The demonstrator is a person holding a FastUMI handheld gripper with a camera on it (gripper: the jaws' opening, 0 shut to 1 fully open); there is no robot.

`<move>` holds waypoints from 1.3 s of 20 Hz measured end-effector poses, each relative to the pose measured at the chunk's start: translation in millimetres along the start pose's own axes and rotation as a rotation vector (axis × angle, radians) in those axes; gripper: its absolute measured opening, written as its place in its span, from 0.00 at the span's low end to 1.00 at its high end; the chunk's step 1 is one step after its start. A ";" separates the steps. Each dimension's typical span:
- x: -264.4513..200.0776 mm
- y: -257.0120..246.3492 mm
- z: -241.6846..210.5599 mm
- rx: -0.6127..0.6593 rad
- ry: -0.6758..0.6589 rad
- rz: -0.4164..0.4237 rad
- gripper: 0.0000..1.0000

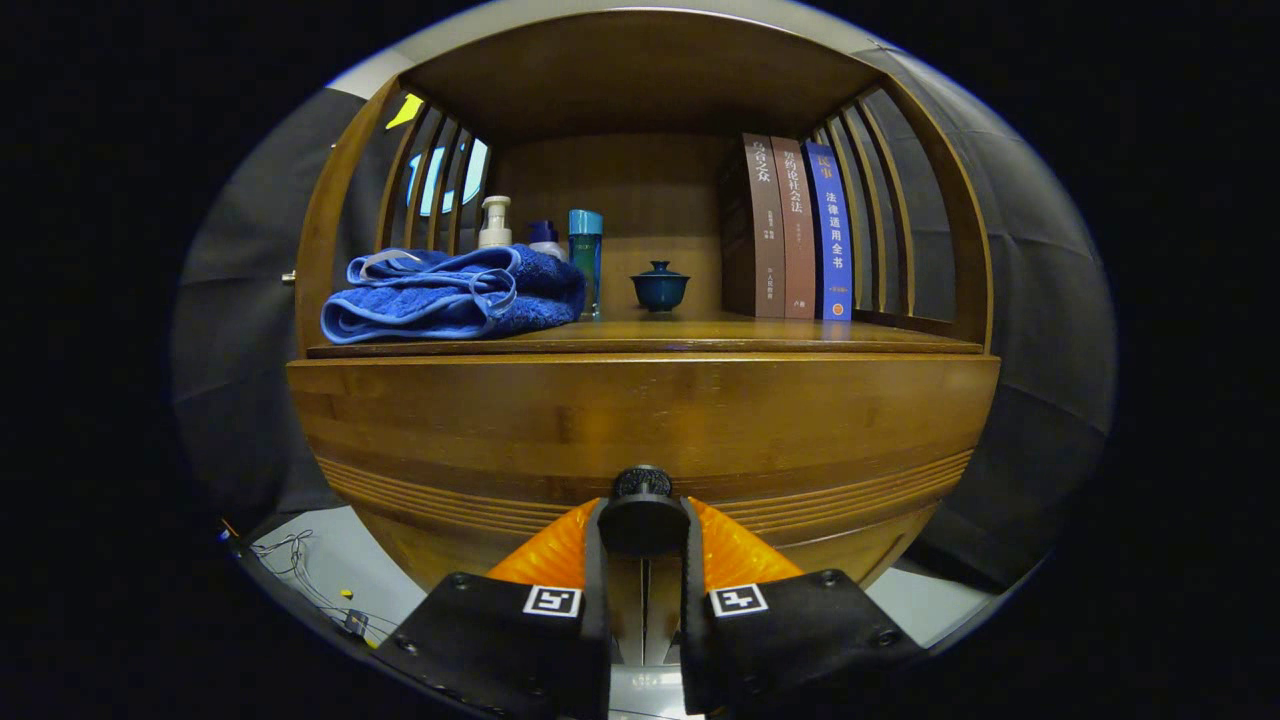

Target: Pull open the drawer, take out the items inside it, and place them on the countertop above the cabinet.

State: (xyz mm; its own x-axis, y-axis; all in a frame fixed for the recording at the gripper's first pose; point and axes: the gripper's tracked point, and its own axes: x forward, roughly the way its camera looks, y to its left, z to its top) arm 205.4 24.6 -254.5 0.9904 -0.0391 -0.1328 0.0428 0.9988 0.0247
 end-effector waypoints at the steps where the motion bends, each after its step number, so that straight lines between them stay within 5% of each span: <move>1: -7.9 -1.2 -1.6 0.001 0.001 -0.001 0.32; 15: -124.2 -1.7 -24.1 0.000 0.022 0.010 0.32; 26: -153.8 -2.5 -39.3 -0.007 0.043 0.021 0.32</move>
State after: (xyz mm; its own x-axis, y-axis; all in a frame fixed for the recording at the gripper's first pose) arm 47.8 29.3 -273.1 0.9845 -0.0170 -0.1746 0.0209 0.9996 0.0208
